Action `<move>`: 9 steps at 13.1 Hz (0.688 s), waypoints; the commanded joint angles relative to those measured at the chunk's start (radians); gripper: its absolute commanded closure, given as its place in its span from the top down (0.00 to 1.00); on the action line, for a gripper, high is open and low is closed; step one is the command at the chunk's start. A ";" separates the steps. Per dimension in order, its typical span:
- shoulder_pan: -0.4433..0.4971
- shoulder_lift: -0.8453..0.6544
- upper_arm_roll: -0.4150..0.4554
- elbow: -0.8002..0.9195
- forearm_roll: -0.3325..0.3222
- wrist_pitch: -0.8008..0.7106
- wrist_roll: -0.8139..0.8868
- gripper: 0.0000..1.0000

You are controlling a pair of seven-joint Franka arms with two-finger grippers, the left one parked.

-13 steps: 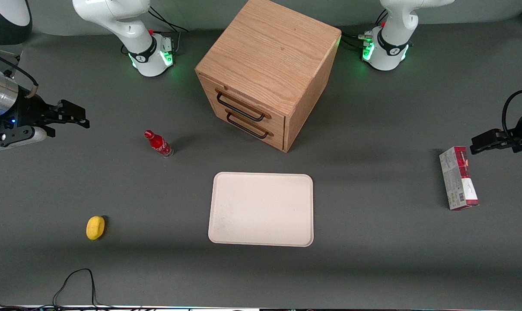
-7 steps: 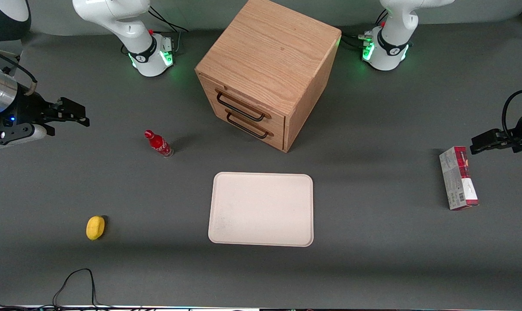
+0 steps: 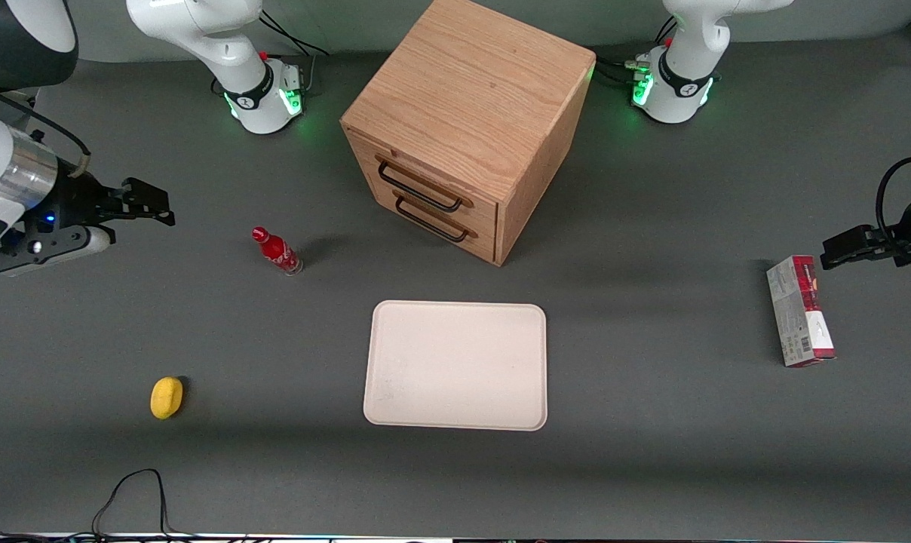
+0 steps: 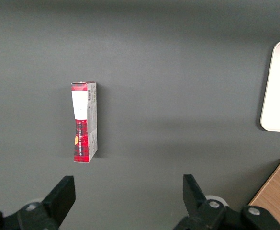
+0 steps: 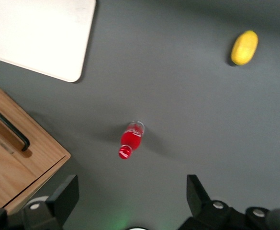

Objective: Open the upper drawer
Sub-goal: 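Move the right gripper to the upper drawer's black handle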

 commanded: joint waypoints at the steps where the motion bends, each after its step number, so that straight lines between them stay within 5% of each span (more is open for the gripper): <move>1: 0.100 0.093 0.003 0.104 0.011 -0.014 0.001 1.00; 9: 0.305 0.289 0.028 0.189 0.051 0.116 -0.044 1.00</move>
